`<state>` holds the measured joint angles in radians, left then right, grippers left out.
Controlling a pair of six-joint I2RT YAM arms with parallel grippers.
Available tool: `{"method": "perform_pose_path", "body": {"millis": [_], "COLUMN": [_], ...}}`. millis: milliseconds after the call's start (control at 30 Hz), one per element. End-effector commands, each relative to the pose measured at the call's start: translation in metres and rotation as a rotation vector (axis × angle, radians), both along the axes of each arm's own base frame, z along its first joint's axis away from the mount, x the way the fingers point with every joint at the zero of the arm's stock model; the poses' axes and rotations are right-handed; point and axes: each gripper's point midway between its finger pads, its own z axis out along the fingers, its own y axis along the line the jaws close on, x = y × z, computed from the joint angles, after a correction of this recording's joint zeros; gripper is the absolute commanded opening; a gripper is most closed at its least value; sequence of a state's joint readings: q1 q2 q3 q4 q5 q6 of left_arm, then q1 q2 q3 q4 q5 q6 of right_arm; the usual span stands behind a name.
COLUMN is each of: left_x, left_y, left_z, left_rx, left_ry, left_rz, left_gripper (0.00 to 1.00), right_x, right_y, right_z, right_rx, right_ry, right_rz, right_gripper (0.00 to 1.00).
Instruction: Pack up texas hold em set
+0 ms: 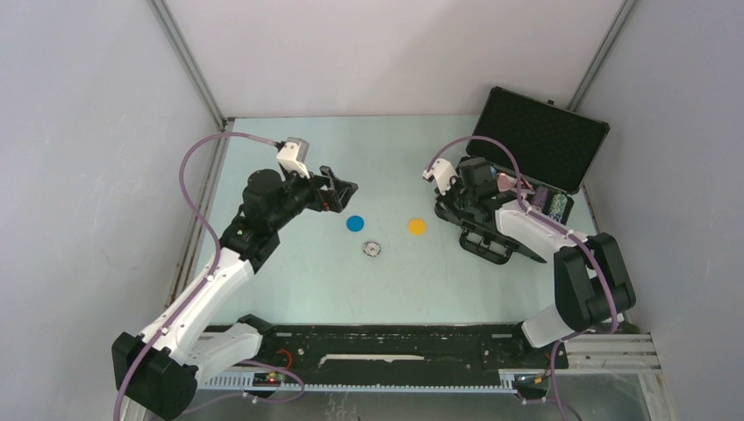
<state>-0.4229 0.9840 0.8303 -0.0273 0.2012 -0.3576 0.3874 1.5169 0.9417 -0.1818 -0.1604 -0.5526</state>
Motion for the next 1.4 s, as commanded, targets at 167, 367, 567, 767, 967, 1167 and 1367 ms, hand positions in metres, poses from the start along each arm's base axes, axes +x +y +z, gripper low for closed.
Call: {"method": "perform_pose_path", "body": {"millis": [167,367,567,767,967,1167,1367], "left_x": [0.001,0.001,0.0,-0.001,-0.003,-0.006,-0.011], "left_y": [0.006,0.005,0.004,0.002,-0.004,-0.009,-0.012], "left_z": [0.003,0.0,0.001,0.002,0.002,0.004,0.008], "left_rx": [0.015,0.016,0.012,0.007,-0.001,-0.018,-0.034], "left_ry": [-0.025,-0.015,-0.015,-0.014,-0.006,0.0,-0.003], "left_rz": [0.019,0.014,0.006,-0.002,-0.038,-0.069,-0.093], "left_gripper": [1.0,1.0,1.0,1.0,1.0,1.0,1.0], "right_x": [0.02,0.025,0.029,0.03,0.03,0.031,0.026], "right_y": [-0.002,-0.006,-0.013,-0.011,-0.011,-0.015,-0.007], "right_z": [0.017,0.015,0.005,0.005,0.015,0.022,0.034], "right_rx": [-0.024,-0.045,-0.092,-0.096,-0.094,-0.114,-0.107], "right_ry": [-0.077,-0.092,-0.089,-0.1,-0.124,-0.154,-0.196], "right_rz": [-0.048,-0.068,-0.074,-0.071,-0.076,-0.096,-0.079], "right_gripper": [0.0,0.0,0.0,0.03,0.17,0.34,0.43]}}
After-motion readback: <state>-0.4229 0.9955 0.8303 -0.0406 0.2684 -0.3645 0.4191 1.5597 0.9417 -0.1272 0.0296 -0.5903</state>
